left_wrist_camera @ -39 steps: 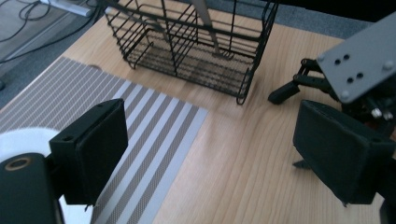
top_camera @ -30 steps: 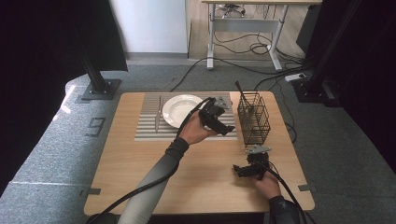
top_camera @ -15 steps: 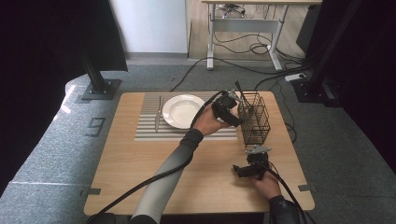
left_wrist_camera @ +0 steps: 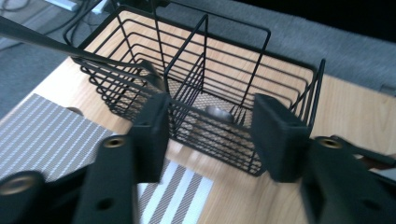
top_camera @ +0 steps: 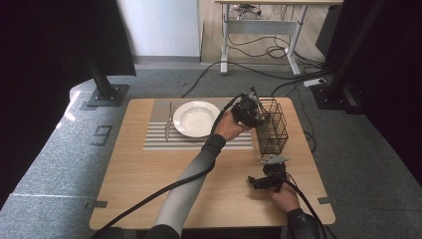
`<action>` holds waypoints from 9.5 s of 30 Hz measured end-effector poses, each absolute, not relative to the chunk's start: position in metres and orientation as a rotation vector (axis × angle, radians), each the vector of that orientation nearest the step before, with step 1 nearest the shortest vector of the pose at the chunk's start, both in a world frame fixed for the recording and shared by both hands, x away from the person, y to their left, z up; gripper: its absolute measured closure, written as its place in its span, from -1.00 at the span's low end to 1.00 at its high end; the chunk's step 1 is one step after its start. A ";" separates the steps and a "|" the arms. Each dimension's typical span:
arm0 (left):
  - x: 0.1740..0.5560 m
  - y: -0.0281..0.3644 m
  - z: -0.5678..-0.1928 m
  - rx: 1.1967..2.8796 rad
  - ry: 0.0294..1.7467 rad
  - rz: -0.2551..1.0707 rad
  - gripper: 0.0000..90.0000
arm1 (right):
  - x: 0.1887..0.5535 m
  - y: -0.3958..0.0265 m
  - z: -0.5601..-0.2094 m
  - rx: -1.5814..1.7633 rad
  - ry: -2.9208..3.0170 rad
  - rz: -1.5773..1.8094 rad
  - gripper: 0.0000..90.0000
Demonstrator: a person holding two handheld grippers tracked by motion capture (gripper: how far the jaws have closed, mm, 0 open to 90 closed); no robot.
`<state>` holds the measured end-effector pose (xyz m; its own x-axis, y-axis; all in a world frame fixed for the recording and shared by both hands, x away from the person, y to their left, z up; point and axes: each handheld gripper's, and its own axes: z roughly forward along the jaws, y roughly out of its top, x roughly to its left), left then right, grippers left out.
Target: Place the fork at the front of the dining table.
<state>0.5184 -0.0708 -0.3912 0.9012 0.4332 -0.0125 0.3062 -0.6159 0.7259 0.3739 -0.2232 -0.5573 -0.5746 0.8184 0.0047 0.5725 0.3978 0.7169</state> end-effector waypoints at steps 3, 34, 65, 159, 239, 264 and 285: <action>0.521 -0.072 -0.394 2.280 0.545 0.169 0.35 | 0.374 -0.223 -0.557 1.203 2.313 0.981 -1.00; 0.498 -0.070 -0.356 2.184 0.454 0.151 0.93 | 0.372 -0.222 -0.557 1.196 2.323 0.982 -1.00; 0.457 -0.003 -0.270 2.164 0.397 0.252 0.93 | 0.372 -0.222 -0.557 1.201 2.321 0.984 -1.00; 0.382 0.127 -0.451 2.105 0.584 0.242 -0.80 | 0.421 -0.132 -0.453 0.939 2.346 1.137 0.86; 0.338 0.167 -0.550 2.280 0.889 0.327 -1.00 | 0.576 -0.111 -0.508 1.340 2.231 0.713 0.90; 0.338 0.166 -0.550 2.282 0.885 0.324 -1.00 | 0.580 -0.107 -0.525 1.317 2.261 0.667 0.76; 0.338 0.166 -0.549 2.283 0.883 0.323 -1.00 | 0.526 -0.105 -0.509 1.251 2.342 0.790 0.03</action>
<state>0.3377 0.1662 -0.5495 0.7413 0.6711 -0.0070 0.5081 -0.5543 0.6592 0.5263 -0.1055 -0.5089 -0.5379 0.8410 -0.0577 0.6343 0.4489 0.6294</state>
